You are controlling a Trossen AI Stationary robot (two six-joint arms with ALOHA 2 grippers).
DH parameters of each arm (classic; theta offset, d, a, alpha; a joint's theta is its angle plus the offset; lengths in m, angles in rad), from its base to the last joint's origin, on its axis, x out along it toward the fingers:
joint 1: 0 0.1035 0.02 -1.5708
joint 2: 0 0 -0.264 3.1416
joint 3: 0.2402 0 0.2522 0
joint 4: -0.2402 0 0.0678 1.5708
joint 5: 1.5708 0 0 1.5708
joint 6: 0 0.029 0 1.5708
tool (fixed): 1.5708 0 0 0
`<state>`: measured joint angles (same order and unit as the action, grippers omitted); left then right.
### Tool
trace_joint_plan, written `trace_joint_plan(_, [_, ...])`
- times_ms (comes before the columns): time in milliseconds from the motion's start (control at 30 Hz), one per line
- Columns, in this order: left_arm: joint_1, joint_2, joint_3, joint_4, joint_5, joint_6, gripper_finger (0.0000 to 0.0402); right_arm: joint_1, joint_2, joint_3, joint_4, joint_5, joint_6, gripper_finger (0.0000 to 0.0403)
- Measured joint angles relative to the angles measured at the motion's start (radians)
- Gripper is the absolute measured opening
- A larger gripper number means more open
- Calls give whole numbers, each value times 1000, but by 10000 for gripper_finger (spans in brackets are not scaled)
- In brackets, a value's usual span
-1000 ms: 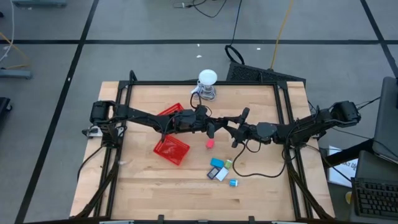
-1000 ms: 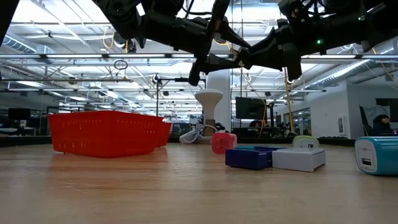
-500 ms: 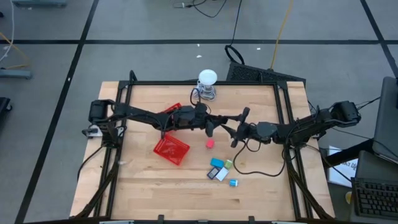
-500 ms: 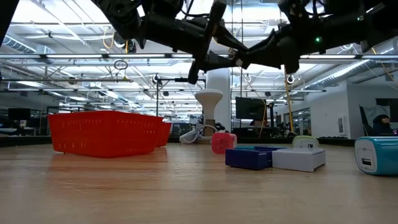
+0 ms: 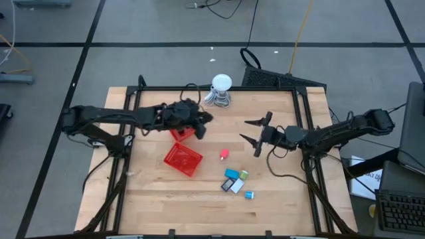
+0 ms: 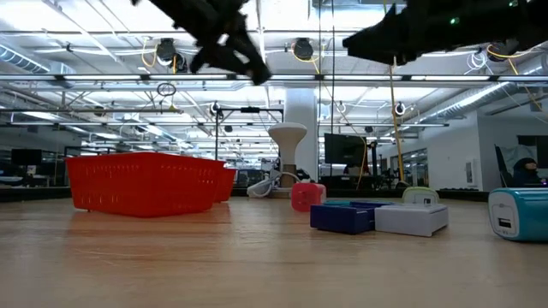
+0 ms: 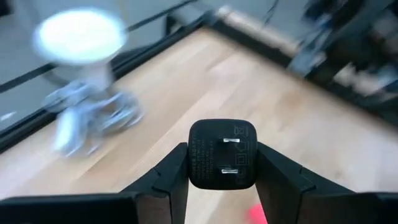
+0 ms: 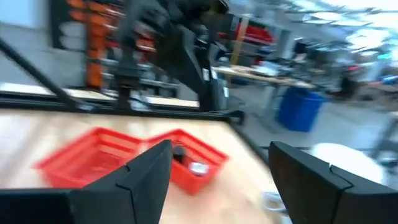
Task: Pick & Place Office items
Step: Put the black charger adapter into the top red basket
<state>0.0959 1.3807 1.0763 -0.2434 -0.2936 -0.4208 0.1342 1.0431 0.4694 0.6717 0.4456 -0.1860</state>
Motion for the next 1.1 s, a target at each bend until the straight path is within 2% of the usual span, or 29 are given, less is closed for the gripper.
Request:
trace_joint_plan(167, [-28,-59,0,-247,-110,-55,145,-21,-54,-1,-33,-158,88,244])
trace_joint_plan(267, [-36,-61,-2,-380,-175,-123,145,-32,-58,-10,-33,-188,97,239])
trace_joint_plan(400, [-25,-63,-34,-438,-180,-185,145,-49,-58,-25,-34,-188,109,234])
trace_joint_plan(567, [35,-61,-127,-431,-111,-228,145,-66,-58,-27,-33,-188,148,230])
trace_joint_plan(733, [130,-61,-222,-322,33,-216,145,-66,-58,-27,-34,-189,148,230])
trace_joint_plan(900, [211,-60,-255,-277,67,-193,145,-66,-58,-27,-34,-189,148,225])
trace_joint_plan(1100, [254,-59,-265,-219,85,-179,145,-65,-58,-27,-34,-189,147,223])
